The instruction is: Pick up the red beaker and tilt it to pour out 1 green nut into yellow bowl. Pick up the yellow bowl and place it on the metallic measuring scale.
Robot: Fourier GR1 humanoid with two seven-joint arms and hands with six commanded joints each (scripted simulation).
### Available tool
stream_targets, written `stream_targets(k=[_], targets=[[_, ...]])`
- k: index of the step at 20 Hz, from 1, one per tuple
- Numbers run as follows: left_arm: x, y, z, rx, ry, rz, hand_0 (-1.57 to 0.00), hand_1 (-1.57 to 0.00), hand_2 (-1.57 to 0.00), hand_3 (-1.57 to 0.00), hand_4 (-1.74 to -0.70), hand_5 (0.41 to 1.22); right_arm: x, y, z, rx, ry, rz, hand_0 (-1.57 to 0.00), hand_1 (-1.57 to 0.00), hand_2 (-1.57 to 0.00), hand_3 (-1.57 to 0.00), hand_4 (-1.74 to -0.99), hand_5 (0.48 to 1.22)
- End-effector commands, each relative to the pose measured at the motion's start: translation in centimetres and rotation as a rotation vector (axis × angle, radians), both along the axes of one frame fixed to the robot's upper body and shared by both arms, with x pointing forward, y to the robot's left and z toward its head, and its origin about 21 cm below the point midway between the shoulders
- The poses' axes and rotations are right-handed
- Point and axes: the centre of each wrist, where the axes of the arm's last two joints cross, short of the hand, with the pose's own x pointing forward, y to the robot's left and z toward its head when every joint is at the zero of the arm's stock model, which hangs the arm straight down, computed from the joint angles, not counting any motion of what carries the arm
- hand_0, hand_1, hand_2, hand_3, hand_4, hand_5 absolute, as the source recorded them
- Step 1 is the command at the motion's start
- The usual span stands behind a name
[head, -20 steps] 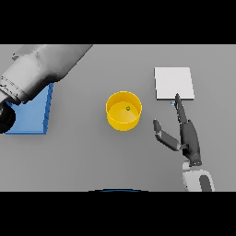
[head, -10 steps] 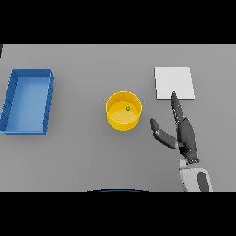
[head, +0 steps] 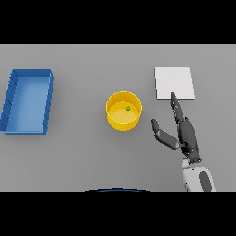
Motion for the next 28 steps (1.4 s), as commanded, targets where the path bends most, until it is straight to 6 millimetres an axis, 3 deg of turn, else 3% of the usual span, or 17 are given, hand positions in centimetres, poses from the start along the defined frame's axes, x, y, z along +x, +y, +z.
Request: stream_targets(k=[1,6,9,13,17,18,20,21,23,25,28], targets=[[-0.4,0.4,-0.8,-0.03,0.013,0.029,-1.57,-1.57,-1.57,-1.46,-1.74,1.221,0.1,-0.2,0.0,-0.02,0.001,-0.01,0.0,0.0,0.0,0.0,-1.188,0.696],[-3.9,1.2,-6.2,-0.185,0.014,0.103,-1.57,-1.57,-1.57,-1.38,-1.74,1.221,-0.1,-0.4,-0.3,-0.029,-0.003,-0.003,0.0,0.0,0.0,0.0,-1.202,0.709],[-5.9,0.8,-8.0,-0.24,0.026,0.131,-1.57,-1.57,-1.57,-1.39,-1.74,1.221,0.4,-0.4,0.3,-0.036,-0.007,-0.013,0.0,0.0,0.0,0.0,-1.202,0.699],[-8.3,0.4,-10.2,-0.268,0.065,0.173,-1.57,-1.57,-1.57,-1.38,-1.74,1.221,0.1,0.0,-0.5,-0.025,0.004,-0.006,0.0,0.0,0.0,0.0,-1.186,0.687],[-9.7,-0.1,-11.5,-0.317,0.15,0.14,-1.57,-1.57,-1.57,-1.37,-1.73,0.955,0.4,-0.1,0.2,-0.02,0.003,-0.012,0.0,0.0,0.0,0.0,-1.168,0.679],[-9.9,-0.4,-11.5,-0.311,0.177,0.113,-1.57,-1.57,-1.57,-1.41,-1.66,0.888,0.6,-0.1,-0.1,-0.019,0.01,-0.007,0.0,0.0,0.0,0.0,-1.165,0.678],[-10.7,-0.4,-10.9,-0.283,0.198,0.012,-1.57,-1.54,-1.49,-1.24,-1.31,0.774,0.4,0.0,-0.2,-0.028,0.012,-0.012,0.0,0.0,0.0,0.0,-1.163,0.671],[-11.1,-0.3,-10.9,-0.265,0.214,-0.04,-1.5,-1.38,-1.31,-1.1,-1.15,0.74,0.4,0.0,0.0,-0.032,0.006,-0.007,0.0,0.0,0.0,0.0,-1.159,0.669],[-12.0,0.2,-11.0,-0.293,0.251,-0.12,-1.0,-0.88,-0.84,-0.71,-0.93,0.697,-0.2,-0.4,-0.1,-0.029,-0.002,-0.005,0.0,0.0,0.0,0.0,-1.162,0.671],[-12.2,0.7,-10.6,-0.298,0.279,-0.146,-0.64,-0.56,-0.54,-0.45,-0.82,0.667,0.1,-0.3,-0.2,-0.026,0.009,-0.006,0.0,0.0,0.0,0.0,-1.151,0.677],[-12.2,0.8,-11.1,-0.219,0.316,-0.157,-0.33,-0.29,-0.27,-0.23,-0.75,0.647,0.1,-0.1,-0.1,-0.027,-0.005,0.002,0.0,0.0,0.0,0.0,-1.148,0.688]])
